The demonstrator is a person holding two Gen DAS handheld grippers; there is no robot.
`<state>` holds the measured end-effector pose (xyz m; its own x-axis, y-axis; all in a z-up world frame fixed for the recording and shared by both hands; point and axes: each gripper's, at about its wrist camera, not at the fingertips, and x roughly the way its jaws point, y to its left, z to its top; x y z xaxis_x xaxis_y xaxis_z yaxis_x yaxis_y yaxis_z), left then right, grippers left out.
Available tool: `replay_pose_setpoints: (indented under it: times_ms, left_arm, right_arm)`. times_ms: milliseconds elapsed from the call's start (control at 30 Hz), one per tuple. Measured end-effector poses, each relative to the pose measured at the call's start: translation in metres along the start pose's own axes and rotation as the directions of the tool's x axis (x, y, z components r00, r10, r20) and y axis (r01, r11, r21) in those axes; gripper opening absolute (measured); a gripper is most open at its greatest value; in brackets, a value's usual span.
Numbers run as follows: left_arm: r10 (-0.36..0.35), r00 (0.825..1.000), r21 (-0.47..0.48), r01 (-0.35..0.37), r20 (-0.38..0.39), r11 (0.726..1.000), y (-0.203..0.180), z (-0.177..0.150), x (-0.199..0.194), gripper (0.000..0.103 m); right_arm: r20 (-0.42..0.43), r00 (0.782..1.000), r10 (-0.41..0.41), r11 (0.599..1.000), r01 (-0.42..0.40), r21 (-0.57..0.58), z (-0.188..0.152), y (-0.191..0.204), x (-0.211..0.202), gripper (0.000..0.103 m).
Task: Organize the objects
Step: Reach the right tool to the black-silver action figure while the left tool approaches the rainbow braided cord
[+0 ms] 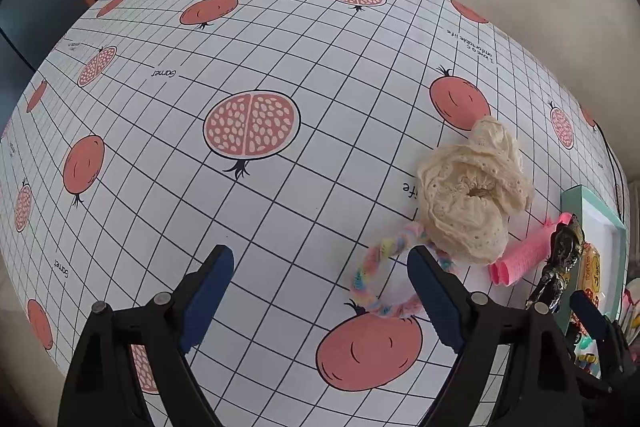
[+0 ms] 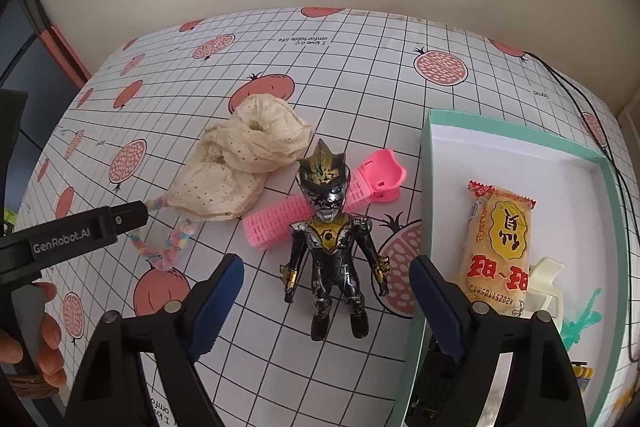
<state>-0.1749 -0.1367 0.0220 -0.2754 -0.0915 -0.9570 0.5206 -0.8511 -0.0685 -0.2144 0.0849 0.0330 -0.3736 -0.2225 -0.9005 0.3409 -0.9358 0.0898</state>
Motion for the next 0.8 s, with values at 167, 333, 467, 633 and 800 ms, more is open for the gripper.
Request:
replay_pose_setpoints:
  times_ms: [167, 333, 467, 633, 800]
  left_arm:
    - [0.002, 1.000, 0.012, -0.002, 0.005, 1.000, -0.002, 0.001, 0.003, 0.088]
    - [0.001, 1.000, 0.031, -0.001, 0.003, 1.000, -0.006, 0.000, 0.005, 0.082]
    - [0.003, 1.000, 0.045, -0.004, 0.003, 0.999, -0.010, -0.001, 0.006, 0.081]
    - [-0.010, 1.000, 0.062, 0.010, -0.004, 0.998, -0.013, -0.001, 0.008, 0.067]
    - [-0.022, 1.000, 0.083, 0.023, -0.013, 0.996, -0.016, -0.002, 0.008, 0.048]
  right_arm:
    - [-0.018, 1.000, -0.010, 1.000, 0.010, -0.011, -0.003, 0.002, 0.007, 0.084]
    - [-0.027, 1.000, -0.016, 1.000, 0.016, -0.006, -0.005, -0.001, 0.012, 0.079]
    - [-0.029, 1.000, -0.014, 1.000, 0.013, -0.006, -0.006, 0.000, 0.012, 0.074]
    - [-0.039, 0.999, -0.006, 1.000, 0.007, 0.006, -0.006, -0.001, 0.013, 0.064]
    - [-0.044, 0.999, 0.003, 1.000, -0.003, 0.011, -0.006, -0.002, 0.012, 0.064]
